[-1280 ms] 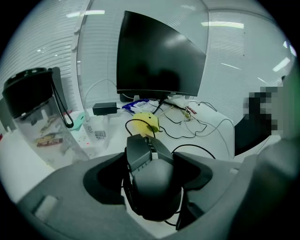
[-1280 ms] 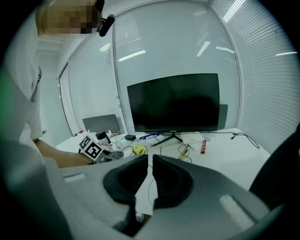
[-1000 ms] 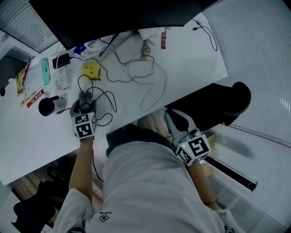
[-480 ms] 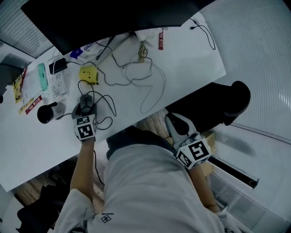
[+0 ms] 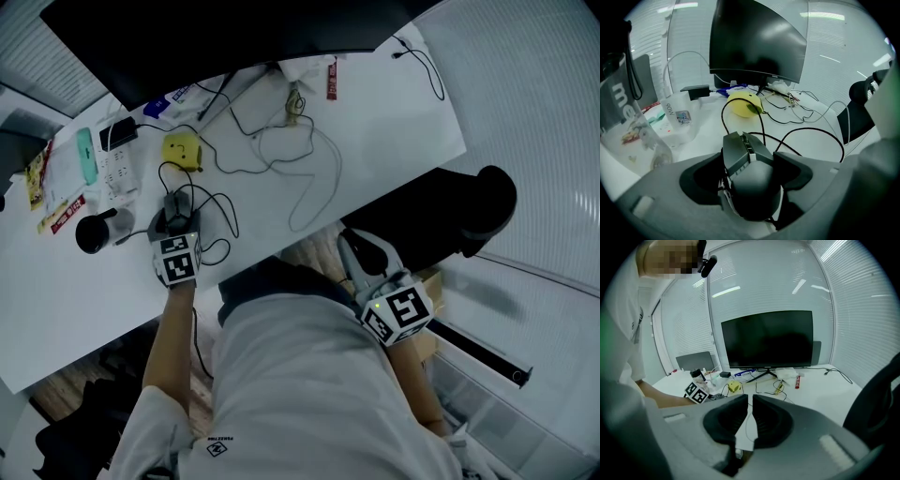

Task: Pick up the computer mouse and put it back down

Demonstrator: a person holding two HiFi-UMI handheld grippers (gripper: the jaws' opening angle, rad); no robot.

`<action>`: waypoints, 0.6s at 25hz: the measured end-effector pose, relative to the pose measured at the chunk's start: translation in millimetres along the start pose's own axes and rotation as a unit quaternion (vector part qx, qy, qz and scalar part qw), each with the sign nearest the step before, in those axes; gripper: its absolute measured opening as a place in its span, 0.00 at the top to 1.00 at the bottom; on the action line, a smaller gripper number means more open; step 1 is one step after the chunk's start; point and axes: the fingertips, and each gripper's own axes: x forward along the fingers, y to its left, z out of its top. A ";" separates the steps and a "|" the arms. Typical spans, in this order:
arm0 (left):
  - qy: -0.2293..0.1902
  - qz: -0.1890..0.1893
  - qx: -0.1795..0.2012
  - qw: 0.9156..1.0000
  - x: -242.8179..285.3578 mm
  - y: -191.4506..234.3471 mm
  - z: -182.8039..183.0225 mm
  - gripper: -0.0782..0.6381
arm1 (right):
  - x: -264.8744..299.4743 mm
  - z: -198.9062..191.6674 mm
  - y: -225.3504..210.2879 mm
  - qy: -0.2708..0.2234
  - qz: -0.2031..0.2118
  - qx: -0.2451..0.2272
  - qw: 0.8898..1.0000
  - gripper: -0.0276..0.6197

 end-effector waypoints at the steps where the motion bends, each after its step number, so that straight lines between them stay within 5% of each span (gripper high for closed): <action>1: 0.000 -0.001 0.001 1.000 0.0 -0.7 -0.1 0.43 | 0.2 0.0 0.2 0.001 0.001 0.000 1.000 0.91; 15: -0.009 -0.006 0.001 1.000 -9.6 -3.6 5.1 0.38 | 2.1 2.3 3.6 -0.005 0.016 0.001 1.000 0.91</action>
